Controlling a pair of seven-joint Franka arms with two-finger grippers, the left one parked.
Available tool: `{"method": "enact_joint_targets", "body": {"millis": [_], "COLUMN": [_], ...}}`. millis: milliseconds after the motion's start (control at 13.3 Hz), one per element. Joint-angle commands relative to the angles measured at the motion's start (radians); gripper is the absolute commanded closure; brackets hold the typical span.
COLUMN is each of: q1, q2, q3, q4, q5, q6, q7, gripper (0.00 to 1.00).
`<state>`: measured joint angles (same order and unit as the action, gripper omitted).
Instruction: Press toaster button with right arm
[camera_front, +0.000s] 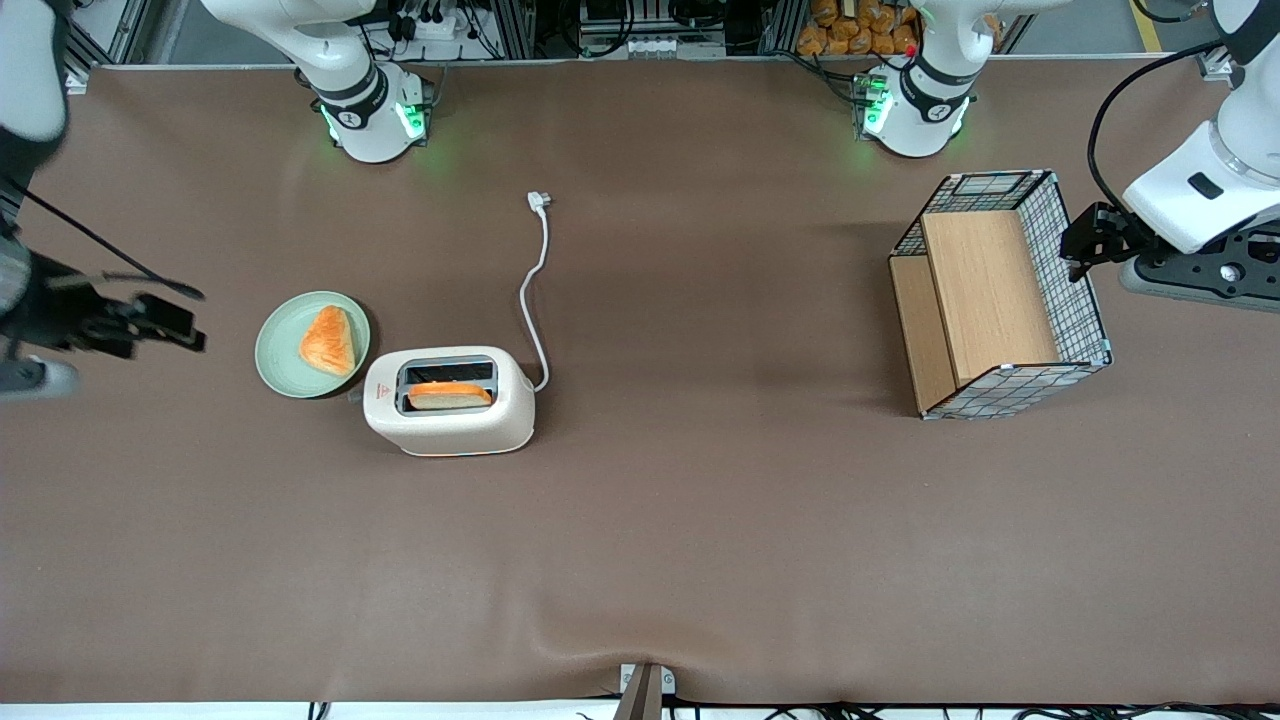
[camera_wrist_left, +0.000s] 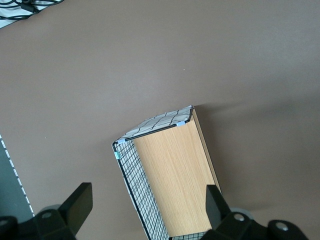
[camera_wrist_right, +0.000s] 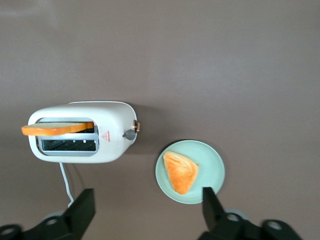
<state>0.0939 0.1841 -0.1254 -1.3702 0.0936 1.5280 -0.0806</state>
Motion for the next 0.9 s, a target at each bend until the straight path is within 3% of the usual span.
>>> {"method": "enact_joint_targets", "body": {"millis": [0, 226, 828], "q1": [0.001, 0.0, 0.001], "q2": [-0.131, -0.265, -0.324], "q3": [0.01, 0.01, 0.013], "q4": [-0.061, -0.214, -0.3], "q5": [-0.057, -0.074, -0.095], "q6": [-0.029, 0.012, 0.02], "q7": [0.025, 0.025, 0.025], "gripper": [0.0, 0.0, 0.0]}}
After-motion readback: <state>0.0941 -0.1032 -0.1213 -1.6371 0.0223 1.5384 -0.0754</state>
